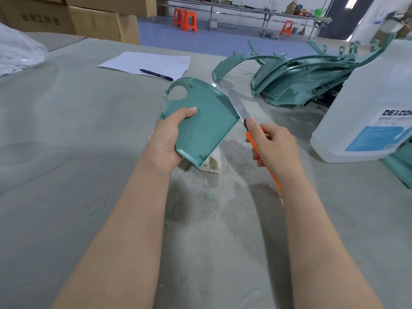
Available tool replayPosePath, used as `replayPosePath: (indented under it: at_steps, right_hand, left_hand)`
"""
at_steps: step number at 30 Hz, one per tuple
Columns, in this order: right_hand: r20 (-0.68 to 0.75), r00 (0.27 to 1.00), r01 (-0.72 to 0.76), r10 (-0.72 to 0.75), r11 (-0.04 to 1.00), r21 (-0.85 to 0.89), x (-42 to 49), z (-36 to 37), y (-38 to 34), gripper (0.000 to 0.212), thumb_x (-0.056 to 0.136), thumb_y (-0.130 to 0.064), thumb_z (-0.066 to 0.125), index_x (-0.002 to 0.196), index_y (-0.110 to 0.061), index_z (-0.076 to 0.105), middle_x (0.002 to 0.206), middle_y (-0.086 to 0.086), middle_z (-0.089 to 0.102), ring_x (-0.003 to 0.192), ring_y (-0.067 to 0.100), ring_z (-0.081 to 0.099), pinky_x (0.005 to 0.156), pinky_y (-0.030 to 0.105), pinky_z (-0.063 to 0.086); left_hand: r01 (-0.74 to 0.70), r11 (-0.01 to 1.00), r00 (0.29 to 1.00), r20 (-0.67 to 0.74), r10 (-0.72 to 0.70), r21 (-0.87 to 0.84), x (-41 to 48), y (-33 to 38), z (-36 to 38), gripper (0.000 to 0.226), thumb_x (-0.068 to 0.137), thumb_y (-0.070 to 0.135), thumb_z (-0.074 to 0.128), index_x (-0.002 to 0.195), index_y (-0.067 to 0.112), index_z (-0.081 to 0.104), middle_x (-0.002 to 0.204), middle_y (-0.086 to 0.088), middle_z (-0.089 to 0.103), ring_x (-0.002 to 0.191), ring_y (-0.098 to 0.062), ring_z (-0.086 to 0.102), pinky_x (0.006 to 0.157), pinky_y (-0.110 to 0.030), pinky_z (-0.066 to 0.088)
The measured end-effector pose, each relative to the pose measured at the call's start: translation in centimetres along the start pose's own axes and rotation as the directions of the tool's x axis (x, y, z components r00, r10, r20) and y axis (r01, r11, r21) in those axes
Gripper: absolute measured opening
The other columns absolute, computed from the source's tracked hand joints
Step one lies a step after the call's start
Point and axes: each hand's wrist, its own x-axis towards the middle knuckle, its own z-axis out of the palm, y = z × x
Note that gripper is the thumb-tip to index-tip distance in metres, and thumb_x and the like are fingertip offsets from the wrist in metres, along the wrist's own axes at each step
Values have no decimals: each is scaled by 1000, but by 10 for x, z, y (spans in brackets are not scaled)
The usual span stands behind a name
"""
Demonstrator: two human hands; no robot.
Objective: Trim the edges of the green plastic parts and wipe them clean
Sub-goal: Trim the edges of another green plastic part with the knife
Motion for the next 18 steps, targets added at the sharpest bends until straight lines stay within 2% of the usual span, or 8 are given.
replayPosePath:
  at_steps: [6,11,14,18]
  right_hand:
    - [79,997,25,-26,1000,14,-1,6,-2,45,94,-52,53,69,-17,64,48,-3,54,45,10,50,43,21,43]
    - [155,986,76,-67,996,-55,-3,11,-3,49,92,-55,53,71,-11,64,49,0,55,43,9,51,45,24,45]
    - [44,998,45,-45,999,-11,-1,8,-3,48,93,-55,53,72,-13,65,47,-6,56,44,8,51,46,26,45]
    - [-99,995,10,-13,1000,-29,2,4,-1,57,94,-56,50,80,-3,65,48,-18,58,39,5,48,52,31,48]
  left_hand:
    - [-5,1000,1000,-9,4,-21,-2,0,1,10,90,15,61,95,10,67,84,-7,75,70,-21,72,56,-31,57]
    - [-16,999,999,-31,15,-36,-1,-1,3,12,91,15,59,97,10,68,86,-8,74,76,-23,70,69,-35,59]
    - [-20,999,1000,-13,20,-48,-2,1,3,12,91,15,60,99,11,67,90,-8,74,76,-22,71,64,-32,59]
    - [-18,998,1000,1,18,-53,-4,2,4,13,91,16,60,100,11,67,89,-7,74,74,-21,71,60,-30,57]
